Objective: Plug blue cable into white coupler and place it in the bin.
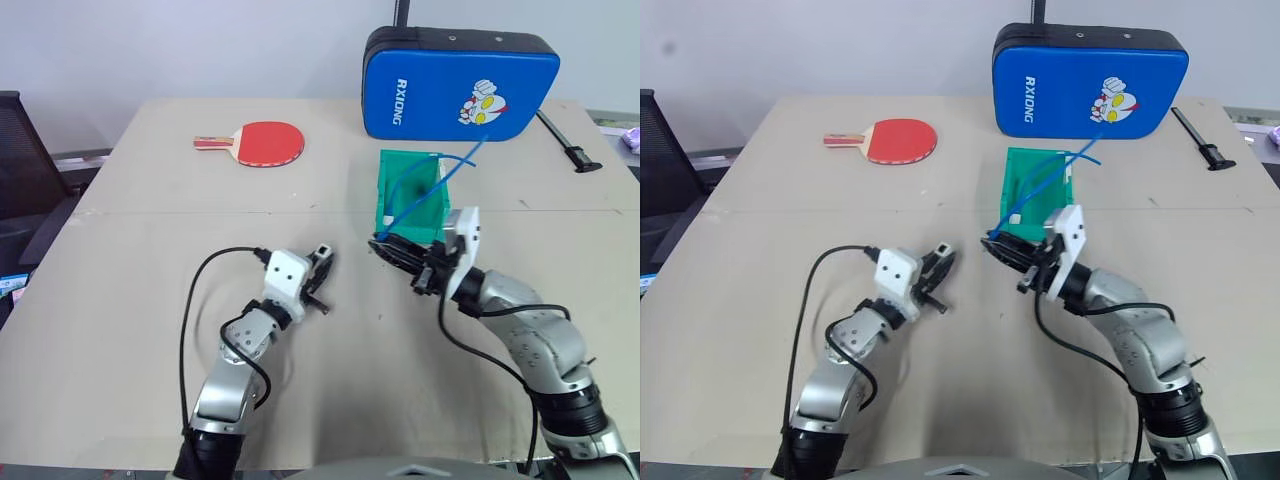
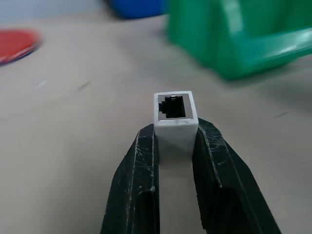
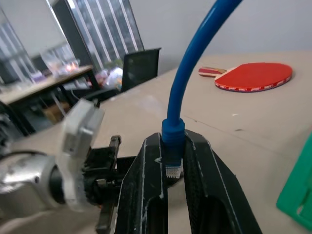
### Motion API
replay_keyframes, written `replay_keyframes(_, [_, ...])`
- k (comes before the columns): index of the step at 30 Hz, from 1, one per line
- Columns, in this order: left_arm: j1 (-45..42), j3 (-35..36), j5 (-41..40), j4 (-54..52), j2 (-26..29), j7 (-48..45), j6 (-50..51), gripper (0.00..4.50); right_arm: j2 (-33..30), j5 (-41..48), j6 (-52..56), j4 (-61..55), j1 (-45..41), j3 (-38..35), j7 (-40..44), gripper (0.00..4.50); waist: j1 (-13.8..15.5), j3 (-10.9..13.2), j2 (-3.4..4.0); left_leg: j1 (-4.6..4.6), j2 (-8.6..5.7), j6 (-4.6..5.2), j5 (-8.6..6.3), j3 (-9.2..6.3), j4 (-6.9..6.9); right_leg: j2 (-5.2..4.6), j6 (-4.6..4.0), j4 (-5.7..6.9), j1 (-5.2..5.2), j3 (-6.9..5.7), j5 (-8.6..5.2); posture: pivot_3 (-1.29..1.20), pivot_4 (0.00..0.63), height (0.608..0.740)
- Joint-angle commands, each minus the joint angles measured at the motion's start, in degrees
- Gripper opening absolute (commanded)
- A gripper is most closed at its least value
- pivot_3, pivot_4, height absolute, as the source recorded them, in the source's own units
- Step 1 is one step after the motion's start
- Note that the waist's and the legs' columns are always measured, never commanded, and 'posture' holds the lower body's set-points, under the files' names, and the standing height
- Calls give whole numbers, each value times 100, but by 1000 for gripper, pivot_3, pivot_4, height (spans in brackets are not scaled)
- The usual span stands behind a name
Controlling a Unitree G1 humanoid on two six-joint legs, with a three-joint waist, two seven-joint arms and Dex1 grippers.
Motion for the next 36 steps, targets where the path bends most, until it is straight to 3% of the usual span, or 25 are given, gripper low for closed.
replay_keyframes(1, [-259, -283, 62, -23, -72, -164, -291, 347, 249, -837, -899, 128, -190, 248, -178, 0, 1, 0, 0, -1, 0, 0, 0, 0, 0, 1, 0, 0, -2, 0, 0, 0, 150, 740])
replay_keyframes(9, [-327, -536, 483, -8, -254, 144, -525, 347, 417, -1639, -1826, 515, -151, 541, -25, 0, 2, 0, 0, -2, 1, -2, 0, -1, -1, -2, 1, -4, -1, -1, 0, 0, 150, 740])
replay_keyframes(19, [-313, -500, 476, -176, -296, 197, -487, 347, 397, -1955, -1883, 1026, -22, 573, 21, 0, 0, 0, 0, -1, 1, 0, 0, -2, -1, -4, 0, -2, -1, -1, 0, 0, 150, 740])
replay_keyframes(28, [-86, -433, 336, -359, -217, 114, -393, 347, 768, -1560, -2111, 961, -55, 259, -27, 0, 0, 0, 0, -2, 3, -1, 0, -6, -2, -8, 0, -1, -1, 1, 0, 0, 150, 740])
replay_keyframes(36, [-84, -415, 300, -355, -255, 122, -334, 347, 737, -1426, -2258, 917, 2, 127, 27, 0, 0, 0, 0, -2, 1, 0, -1, -5, -1, -8, 0, -1, 0, 0, 0, 0, 150, 740])
